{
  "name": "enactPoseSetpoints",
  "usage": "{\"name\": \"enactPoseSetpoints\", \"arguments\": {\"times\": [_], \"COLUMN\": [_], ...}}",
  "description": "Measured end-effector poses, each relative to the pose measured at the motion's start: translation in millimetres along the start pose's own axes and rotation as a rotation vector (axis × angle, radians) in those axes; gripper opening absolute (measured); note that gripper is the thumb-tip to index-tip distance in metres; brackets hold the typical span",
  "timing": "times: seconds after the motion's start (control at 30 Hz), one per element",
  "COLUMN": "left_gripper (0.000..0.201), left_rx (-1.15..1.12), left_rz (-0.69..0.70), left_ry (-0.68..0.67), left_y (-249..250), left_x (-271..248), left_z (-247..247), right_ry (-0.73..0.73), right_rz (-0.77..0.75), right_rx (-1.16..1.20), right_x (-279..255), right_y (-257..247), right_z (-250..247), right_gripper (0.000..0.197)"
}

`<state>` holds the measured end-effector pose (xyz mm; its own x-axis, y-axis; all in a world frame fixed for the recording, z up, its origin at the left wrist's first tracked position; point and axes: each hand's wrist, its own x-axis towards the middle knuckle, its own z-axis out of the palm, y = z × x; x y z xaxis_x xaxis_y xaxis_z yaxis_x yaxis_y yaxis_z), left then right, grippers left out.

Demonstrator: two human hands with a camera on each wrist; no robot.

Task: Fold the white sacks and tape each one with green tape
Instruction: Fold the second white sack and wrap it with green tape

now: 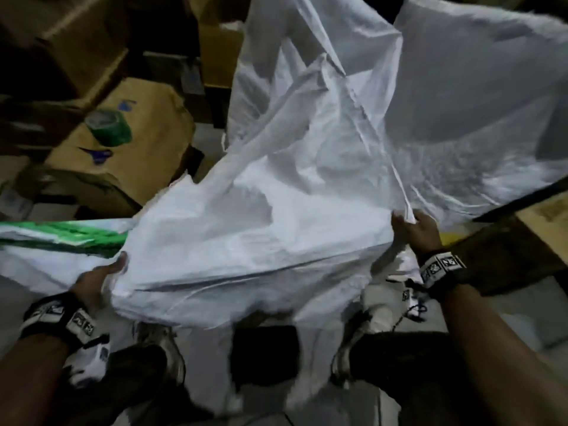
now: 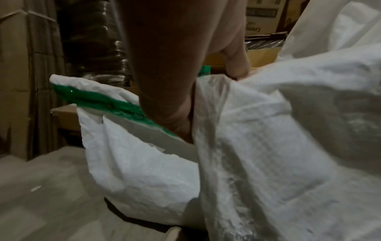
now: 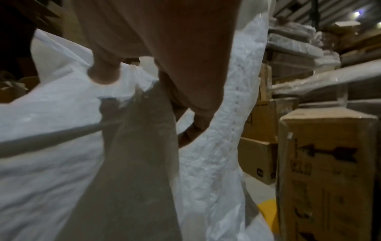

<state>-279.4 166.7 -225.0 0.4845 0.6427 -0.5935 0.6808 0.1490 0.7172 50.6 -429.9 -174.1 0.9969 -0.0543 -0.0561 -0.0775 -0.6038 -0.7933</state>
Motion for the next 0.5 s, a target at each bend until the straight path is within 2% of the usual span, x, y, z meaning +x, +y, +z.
{"name": "enactPoseSetpoints", "arguments": {"times": [0.03,0.1,0.13,0.17,0.2,0.23,0.27,0.3,0.33,0.4,0.43,0.5], "left_gripper": [0.067,0.067,0.054,0.039,0.027,0.009,0.015,0.025,0.025,0.039,0.039,0.037], "left_rx": [0.006,-0.035,-0.074,-0.093,-0.115,-0.104,-0.155,-0.081,-0.083,0.076,0.179,0.317], "left_rz": [-0.020,-0.031,-0.034,-0.032,0.008,0.119,0.132,0.210,0.158,0.152,0.172,0.184], "left_ry": [0.019,0.096,0.123,0.076,-0.036,-0.046,-0.053,0.043,0.025,0.004,0.022,0.096], "left_y": [2,1,-4,1,11,15,19,23,18,19,23,34], "left_x": [-7,-7,-1,-10,-26,-29,-33,-40,-33,-32,-37,-57], "left_z": [2,-7,-14,-16,-18,-21,-21,-22,-22,-20,-20,-19], "right_ry": [-0.012,-0.028,-0.025,-0.023,-0.009,0.002,0.029,0.057,0.063,0.021,-0.005,-0.025], "right_rz": [-0.002,-0.033,-0.072,-0.134,-0.188,-0.223,-0.227,-0.222,-0.215,-0.191,-0.171,-0.187], "right_rx": [-0.038,-0.146,-0.205,-0.246,-0.230,-0.207,-0.188,-0.131,-0.067,0.015,0.006,-0.157], "right_x": [-5,-20,-29,-42,-53,-60,-66,-71,-73,-79,-84,-90], "right_y": [2,-2,-5,-13,-18,-21,-23,-28,-30,-36,-39,-37], "right_z": [-6,-19,-23,-27,-29,-31,-31,-32,-33,-36,-37,-37], "right_gripper": [0.068,0.067,0.064,0.057,0.047,0.039,0.030,0.024,0.025,0.033,0.038,0.040]}}
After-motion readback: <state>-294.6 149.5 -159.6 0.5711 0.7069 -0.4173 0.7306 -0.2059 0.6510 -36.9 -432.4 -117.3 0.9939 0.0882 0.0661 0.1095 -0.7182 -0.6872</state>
